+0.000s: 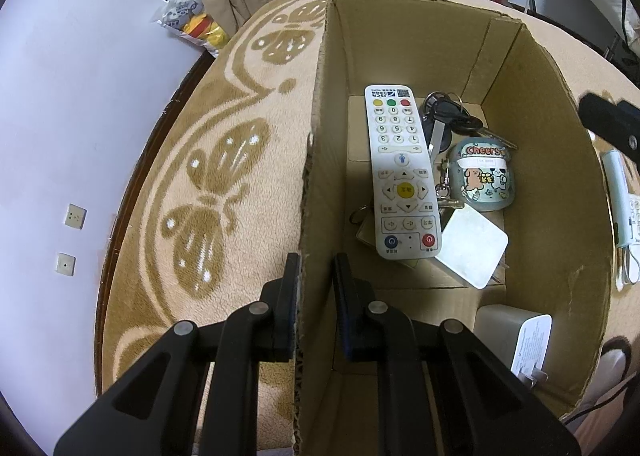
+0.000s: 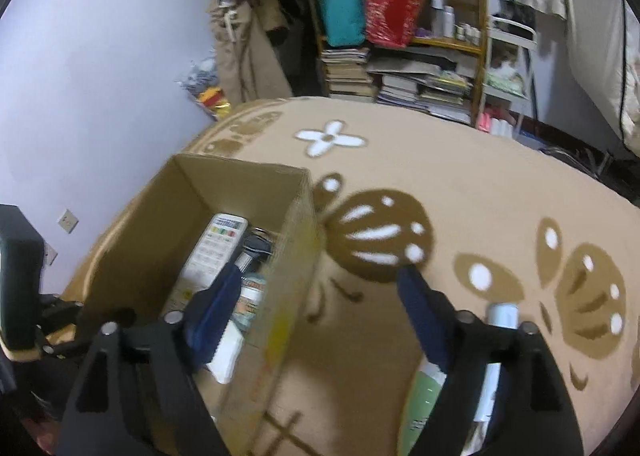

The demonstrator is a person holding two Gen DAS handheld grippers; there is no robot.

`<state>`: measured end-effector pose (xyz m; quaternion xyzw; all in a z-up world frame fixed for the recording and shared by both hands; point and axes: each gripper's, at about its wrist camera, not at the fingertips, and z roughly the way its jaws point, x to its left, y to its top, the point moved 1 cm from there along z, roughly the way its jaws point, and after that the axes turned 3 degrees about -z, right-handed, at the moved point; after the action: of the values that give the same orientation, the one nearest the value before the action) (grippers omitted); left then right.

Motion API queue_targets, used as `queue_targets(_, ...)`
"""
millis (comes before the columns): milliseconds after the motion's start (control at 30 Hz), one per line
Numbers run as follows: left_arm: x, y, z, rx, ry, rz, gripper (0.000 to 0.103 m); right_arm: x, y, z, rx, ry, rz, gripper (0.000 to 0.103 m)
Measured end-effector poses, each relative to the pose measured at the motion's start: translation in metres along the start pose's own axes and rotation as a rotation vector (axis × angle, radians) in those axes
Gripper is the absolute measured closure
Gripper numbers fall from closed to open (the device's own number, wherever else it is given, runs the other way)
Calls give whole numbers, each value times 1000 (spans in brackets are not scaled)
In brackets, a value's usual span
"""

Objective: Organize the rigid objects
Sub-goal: 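Move the right gripper to the green Pochacco board and grasp it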

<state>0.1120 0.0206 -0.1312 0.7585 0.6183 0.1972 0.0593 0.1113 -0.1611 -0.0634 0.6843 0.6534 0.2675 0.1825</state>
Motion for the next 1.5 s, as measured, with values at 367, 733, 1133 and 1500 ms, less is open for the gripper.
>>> queue_targets(367,-1,0,2,1,4,3,87,-46,-21,15,82,-86,73,10)
queue_targets(733,-1,0,2,1,4,4,87,-81,-47,42,208,-110,175,10)
queue_targets(1133,-1,-2,0,0,6,7,87,-72,-64,58,314,-180,138,10)
queue_targets(1500,-1,-2,0,0,7,7,87,-84,-81,55,378,-168,218,12)
